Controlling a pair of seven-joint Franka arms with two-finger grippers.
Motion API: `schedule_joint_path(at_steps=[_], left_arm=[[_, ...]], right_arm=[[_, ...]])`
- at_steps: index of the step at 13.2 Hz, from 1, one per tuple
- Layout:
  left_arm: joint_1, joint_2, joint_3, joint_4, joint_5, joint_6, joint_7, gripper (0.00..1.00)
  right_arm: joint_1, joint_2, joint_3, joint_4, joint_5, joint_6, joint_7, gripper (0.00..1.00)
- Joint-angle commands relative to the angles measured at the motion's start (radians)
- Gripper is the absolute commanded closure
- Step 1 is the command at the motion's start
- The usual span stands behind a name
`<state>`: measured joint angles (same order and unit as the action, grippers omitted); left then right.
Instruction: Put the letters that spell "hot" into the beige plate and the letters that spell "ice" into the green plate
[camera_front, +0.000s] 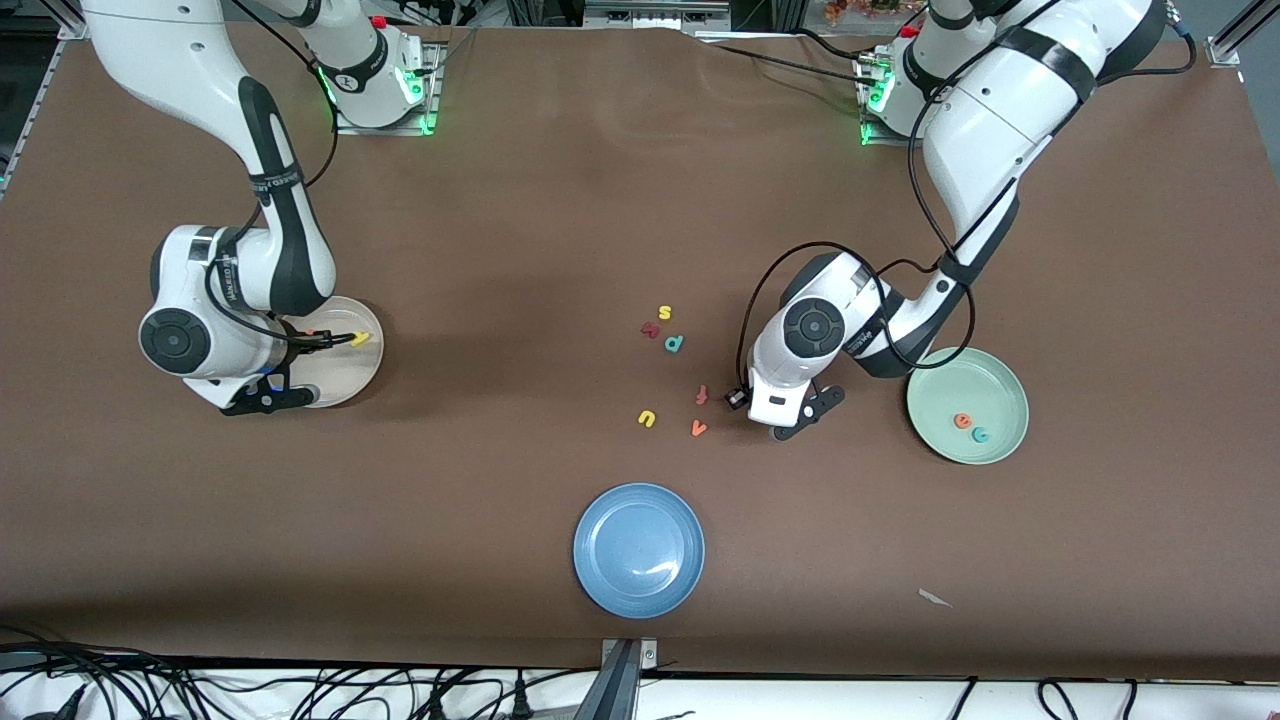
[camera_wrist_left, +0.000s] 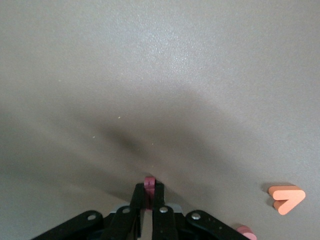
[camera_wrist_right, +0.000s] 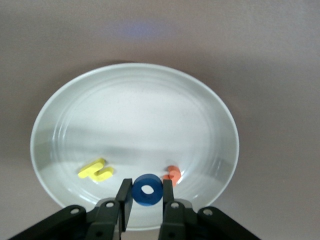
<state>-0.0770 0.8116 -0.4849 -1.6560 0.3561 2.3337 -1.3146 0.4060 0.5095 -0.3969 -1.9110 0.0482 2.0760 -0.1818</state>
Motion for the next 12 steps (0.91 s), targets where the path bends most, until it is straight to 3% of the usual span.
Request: schedule_joint_path(at_steps=[1, 2, 3, 4, 6, 9, 12], left_arm=[[-0.003, 0.008, 0.009, 0.028, 0.035, -0.007, 0.014, 1.0], [0.005, -0.005, 0.009, 0.053, 0.035, -0.025, 0.046, 1.0], [0.005, -0.008, 0.009, 0.068, 0.038, -0.066, 0.072, 1.0], [0.015, -0.012, 0.019, 0.083, 0.04, -0.098, 0.134, 1.0], [0.063, -0.044, 0.02, 0.082, 0.038, -0.164, 0.303, 1.0], [0.146, -0.078, 0.02, 0.071, 0.038, -0.226, 0.518, 1.0], [0.225, -0.103, 0.022, 0.067, 0.038, -0.293, 0.723, 1.0]], right_arm=[[-0.023, 0.017, 0.007, 0.006, 0.018, 0.015, -0.054, 0.78], [-0.021, 0.017, 0.007, 0.006, 0.027, 0.015, -0.056, 0.77], [-0.021, 0.017, 0.009, 0.006, 0.03, 0.013, -0.056, 0.66], [-0.018, 0.017, 0.009, 0.006, 0.03, 0.013, -0.056, 0.36], [-0.018, 0.017, 0.009, 0.007, 0.032, 0.015, -0.056, 0.07], [-0.012, 0.006, 0.009, 0.019, 0.032, 0.004, -0.048, 0.01], [-0.009, -0.008, 0.006, 0.127, 0.056, -0.086, -0.041, 0.01]])
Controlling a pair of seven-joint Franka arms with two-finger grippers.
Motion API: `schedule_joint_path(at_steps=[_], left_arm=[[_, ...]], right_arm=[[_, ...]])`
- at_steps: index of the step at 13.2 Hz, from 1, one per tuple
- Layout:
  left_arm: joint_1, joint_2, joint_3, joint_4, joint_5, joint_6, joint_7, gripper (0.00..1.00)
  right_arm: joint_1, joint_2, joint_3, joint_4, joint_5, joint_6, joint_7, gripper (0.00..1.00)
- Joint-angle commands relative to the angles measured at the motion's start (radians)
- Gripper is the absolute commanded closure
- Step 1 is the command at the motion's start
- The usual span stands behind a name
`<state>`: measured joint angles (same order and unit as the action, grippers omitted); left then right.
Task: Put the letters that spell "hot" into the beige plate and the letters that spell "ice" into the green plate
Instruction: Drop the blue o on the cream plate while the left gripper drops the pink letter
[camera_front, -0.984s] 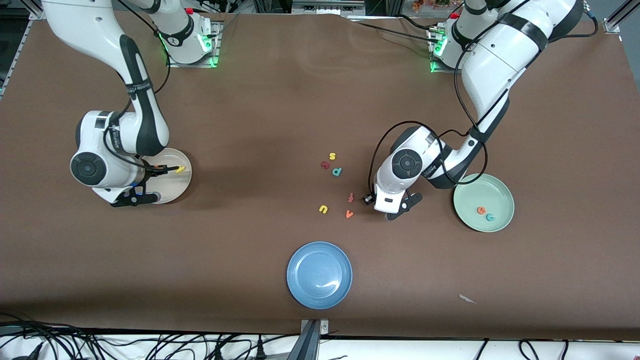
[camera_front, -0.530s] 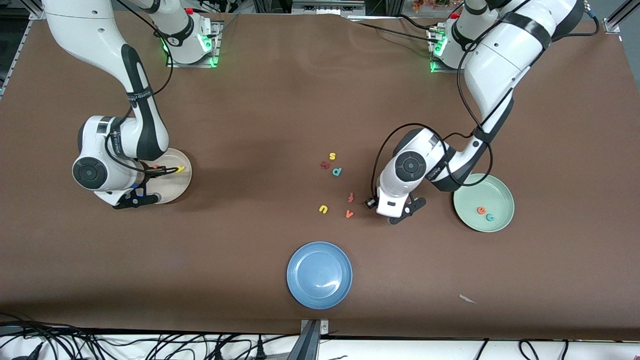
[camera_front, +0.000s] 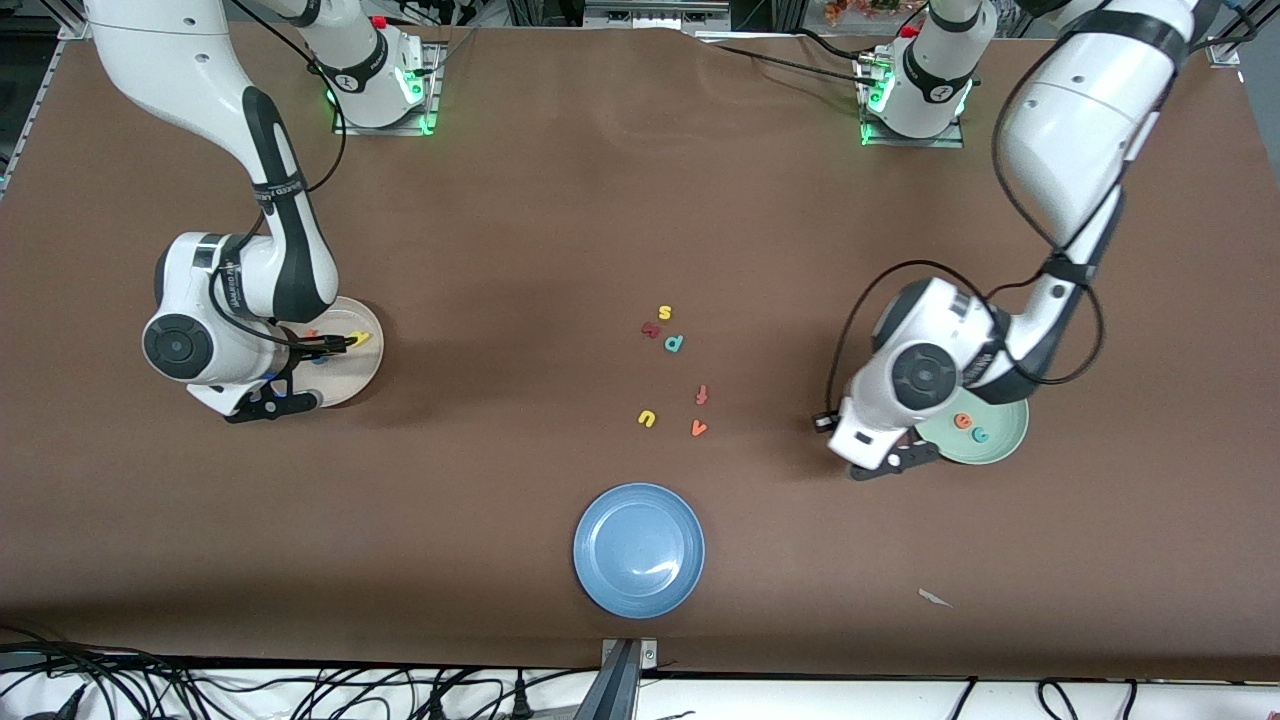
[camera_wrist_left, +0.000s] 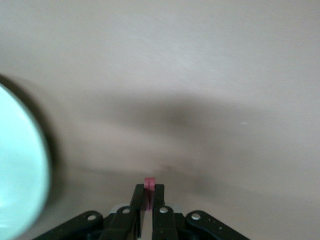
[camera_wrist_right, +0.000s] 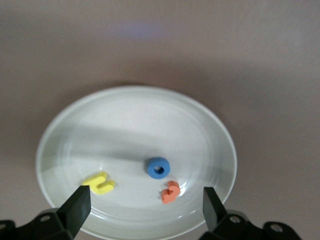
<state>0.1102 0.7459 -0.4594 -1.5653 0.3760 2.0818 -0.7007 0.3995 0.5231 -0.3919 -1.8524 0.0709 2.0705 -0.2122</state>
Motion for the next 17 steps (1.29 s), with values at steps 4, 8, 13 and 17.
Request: schedule_joint_path(at_steps=[4, 8, 13, 17], left_arm=[[0.144, -0.051, -0.005, -0.065, 0.081, -0.049, 0.305, 1.0], [0.21, -0.077, -0.005, -0.105, 0.084, -0.049, 0.421, 0.84], [0.27, -0.082, -0.008, -0.076, 0.07, -0.092, 0.572, 0.0], [0.275, -0.112, -0.012, -0.067, 0.064, -0.092, 0.569, 0.0]], right_arm=[[-0.005, -0.037, -0.004, 0.228, 0.041, -0.252, 0.083, 0.01], [-0.005, -0.103, -0.004, 0.236, 0.041, -0.285, 0.131, 0.01], [-0.005, -0.185, -0.007, 0.232, 0.041, -0.334, 0.132, 0.01], [-0.008, -0.253, -0.033, 0.236, 0.038, -0.346, 0.14, 0.01]])
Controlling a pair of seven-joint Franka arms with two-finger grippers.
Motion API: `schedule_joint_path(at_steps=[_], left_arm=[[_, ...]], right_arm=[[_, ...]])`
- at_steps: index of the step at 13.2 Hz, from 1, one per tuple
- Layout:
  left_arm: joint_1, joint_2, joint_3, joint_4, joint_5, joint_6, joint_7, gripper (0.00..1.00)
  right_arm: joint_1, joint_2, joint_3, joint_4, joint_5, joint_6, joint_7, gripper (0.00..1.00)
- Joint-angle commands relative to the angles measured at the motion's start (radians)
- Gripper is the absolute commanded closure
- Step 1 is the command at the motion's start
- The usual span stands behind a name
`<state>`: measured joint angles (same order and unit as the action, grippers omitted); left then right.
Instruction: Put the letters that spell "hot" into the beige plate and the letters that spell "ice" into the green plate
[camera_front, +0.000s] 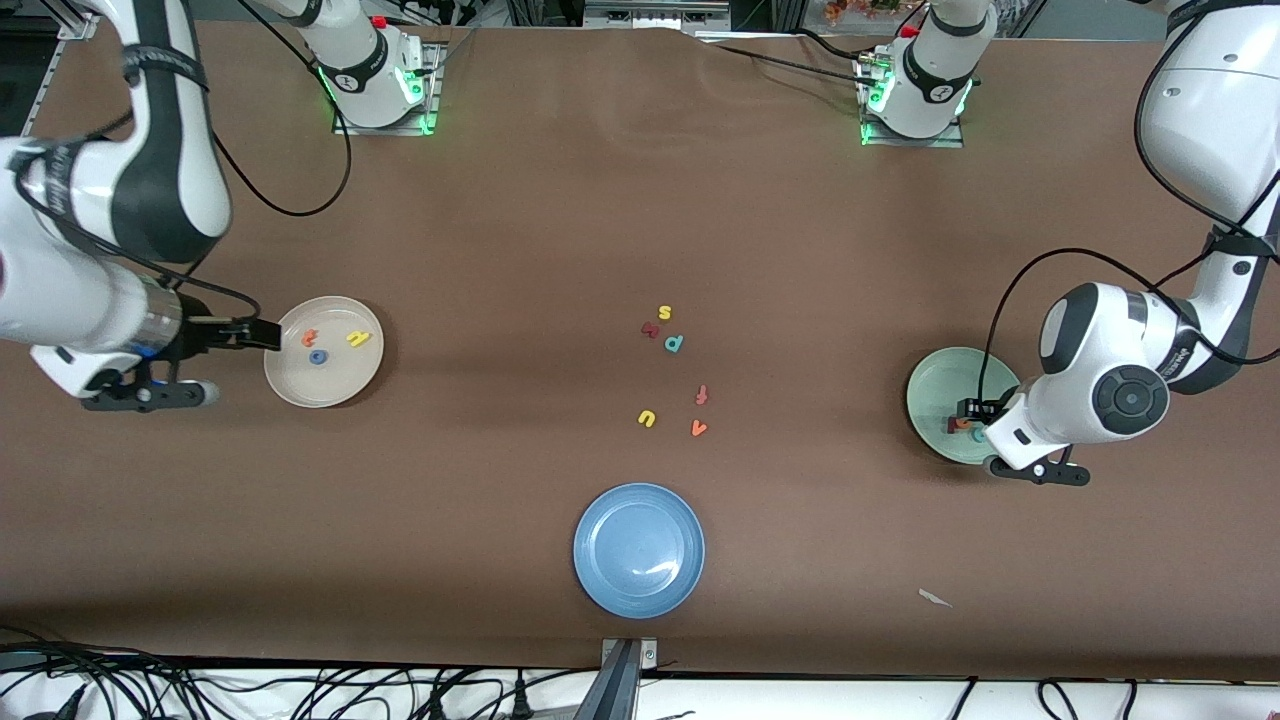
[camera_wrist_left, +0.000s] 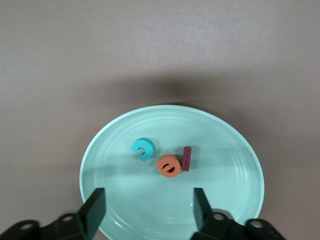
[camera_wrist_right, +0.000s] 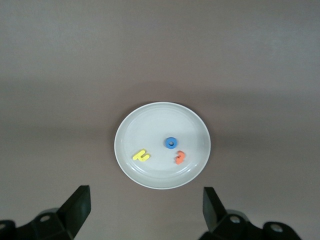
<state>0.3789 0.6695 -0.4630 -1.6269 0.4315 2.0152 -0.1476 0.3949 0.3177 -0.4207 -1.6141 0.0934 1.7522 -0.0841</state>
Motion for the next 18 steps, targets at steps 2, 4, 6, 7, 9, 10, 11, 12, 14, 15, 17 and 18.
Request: schedule_joint_path(at_steps=[2, 4, 6, 7, 9, 10, 11, 12, 14, 15, 17, 18], left_arm=[[0.011, -0.06, -0.008, -0.004, 0.009, -0.026, 0.017, 0.0], [0.017, -0.091, -0.008, -0.005, 0.009, -0.03, 0.017, 0.0], [0.018, -0.109, -0.012, -0.002, 0.007, -0.068, 0.016, 0.0], [0.018, -0.128, -0.014, -0.002, -0.02, -0.093, 0.016, 0.0], [0.021, -0.154, -0.008, 0.021, -0.075, -0.136, 0.025, 0.0], [0.006, -0.192, 0.006, 0.015, -0.109, -0.153, 0.034, 0.0], [-0.012, -0.223, 0.038, -0.002, -0.161, -0.173, 0.037, 0.0], [-0.055, -0.263, 0.087, -0.019, -0.216, -0.182, 0.055, 0.0], [-0.171, -0.33, 0.226, -0.05, -0.314, -0.202, 0.089, 0.0], [-0.222, -0.367, 0.286, -0.069, -0.354, -0.207, 0.098, 0.0], [-0.279, -0.436, 0.337, -0.103, -0.367, -0.22, 0.102, 0.0], [-0.282, -0.48, 0.337, -0.12, -0.369, -0.236, 0.102, 0.0]], right_arm=[[-0.004, -0.069, -0.004, 0.0, 0.008, -0.039, 0.078, 0.01], [-0.004, -0.083, -0.007, 0.017, 0.002, -0.042, 0.092, 0.01], [-0.005, -0.104, -0.024, 0.022, 0.002, -0.065, 0.096, 0.0], [0.001, -0.107, -0.021, 0.025, -0.001, -0.063, 0.096, 0.0], [-0.017, -0.109, -0.003, 0.026, -0.007, -0.074, 0.098, 0.0], [-0.071, -0.111, 0.064, 0.026, -0.008, -0.072, 0.102, 0.0], [-0.168, -0.112, 0.171, 0.028, -0.012, -0.071, 0.124, 0.01], [-0.254, -0.129, 0.275, 0.026, -0.046, -0.069, 0.163, 0.01], [-0.298, -0.146, 0.342, 0.017, -0.083, -0.066, 0.217, 0.01], [-0.298, -0.146, 0.344, 0.016, -0.083, -0.065, 0.218, 0.01], [-0.298, -0.144, 0.341, 0.017, -0.083, -0.063, 0.204, 0.0], [-0.298, -0.143, 0.341, 0.019, -0.083, -0.063, 0.202, 0.0]])
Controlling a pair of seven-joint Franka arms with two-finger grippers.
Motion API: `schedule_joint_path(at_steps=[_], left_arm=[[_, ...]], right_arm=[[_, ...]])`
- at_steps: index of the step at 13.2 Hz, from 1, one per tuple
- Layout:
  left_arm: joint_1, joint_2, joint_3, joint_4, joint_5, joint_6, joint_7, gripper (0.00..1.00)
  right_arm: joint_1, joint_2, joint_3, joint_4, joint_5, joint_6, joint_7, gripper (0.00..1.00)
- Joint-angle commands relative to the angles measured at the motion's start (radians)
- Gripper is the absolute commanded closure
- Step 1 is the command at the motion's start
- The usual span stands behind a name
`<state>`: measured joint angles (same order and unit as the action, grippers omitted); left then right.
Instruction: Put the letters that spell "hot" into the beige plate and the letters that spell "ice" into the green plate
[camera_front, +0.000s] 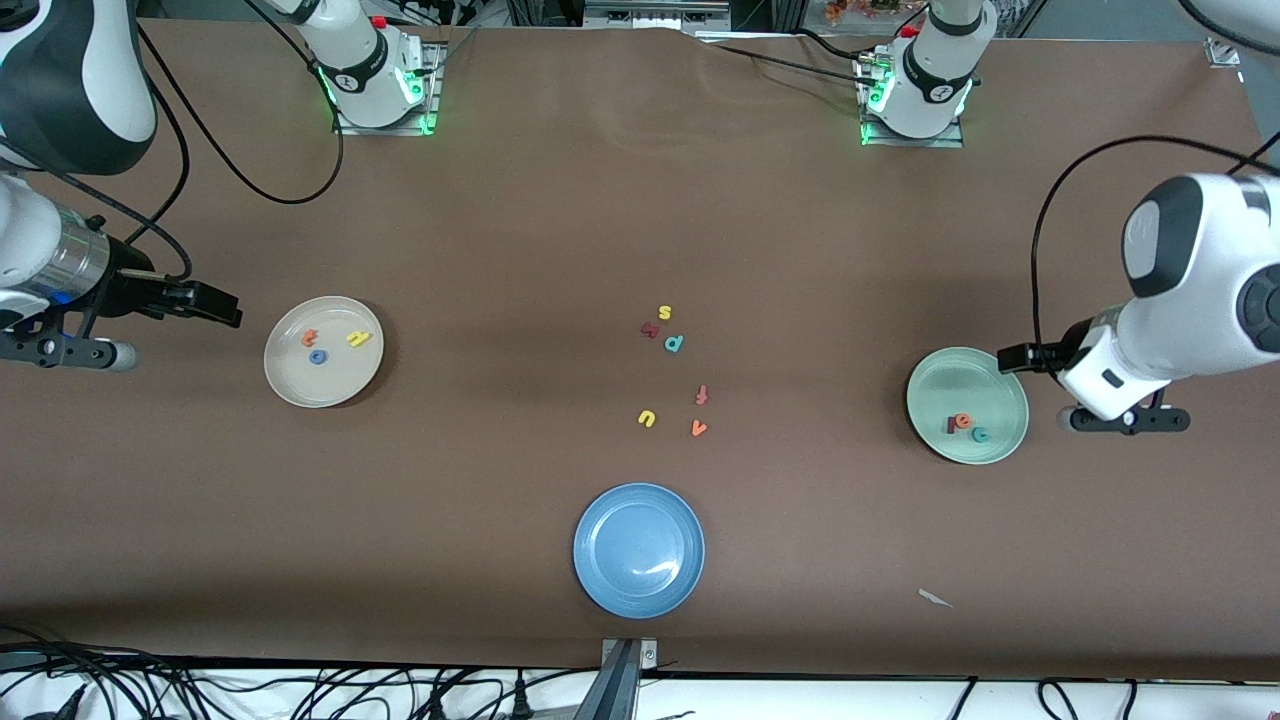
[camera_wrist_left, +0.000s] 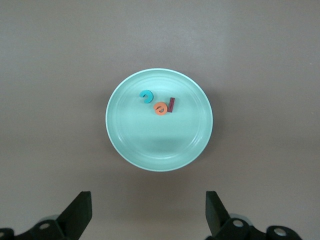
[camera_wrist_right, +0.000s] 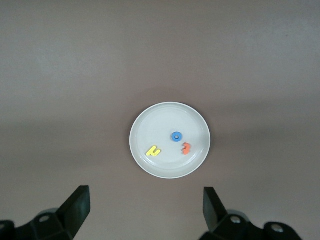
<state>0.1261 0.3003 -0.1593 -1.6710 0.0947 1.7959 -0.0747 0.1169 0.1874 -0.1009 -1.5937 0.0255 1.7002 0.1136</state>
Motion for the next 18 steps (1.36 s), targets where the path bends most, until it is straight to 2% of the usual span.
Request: schedule_joint_path(at_steps=[1, 4, 8, 18], left_arm=[[-0.045, -0.157, 0.035, -0.084, -0.035, -0.035, 0.027, 0.0], [-0.124, -0.262, 0.113, -0.082, -0.088, -0.11, 0.029, 0.0], [-0.129, -0.326, 0.118, -0.061, -0.124, -0.136, 0.029, 0.0], [-0.122, -0.336, 0.127, 0.063, -0.125, -0.193, 0.03, 0.0]], right_arm=[[-0.02, -0.013, 0.021, -0.002, -0.015, -0.011, 0.005, 0.0], [-0.02, -0.013, 0.023, -0.002, -0.013, -0.017, 0.008, 0.0], [-0.02, -0.013, 0.023, -0.002, -0.007, -0.011, 0.011, 0.0], [-0.025, -0.009, 0.017, 0.001, -0.009, -0.033, 0.018, 0.0]])
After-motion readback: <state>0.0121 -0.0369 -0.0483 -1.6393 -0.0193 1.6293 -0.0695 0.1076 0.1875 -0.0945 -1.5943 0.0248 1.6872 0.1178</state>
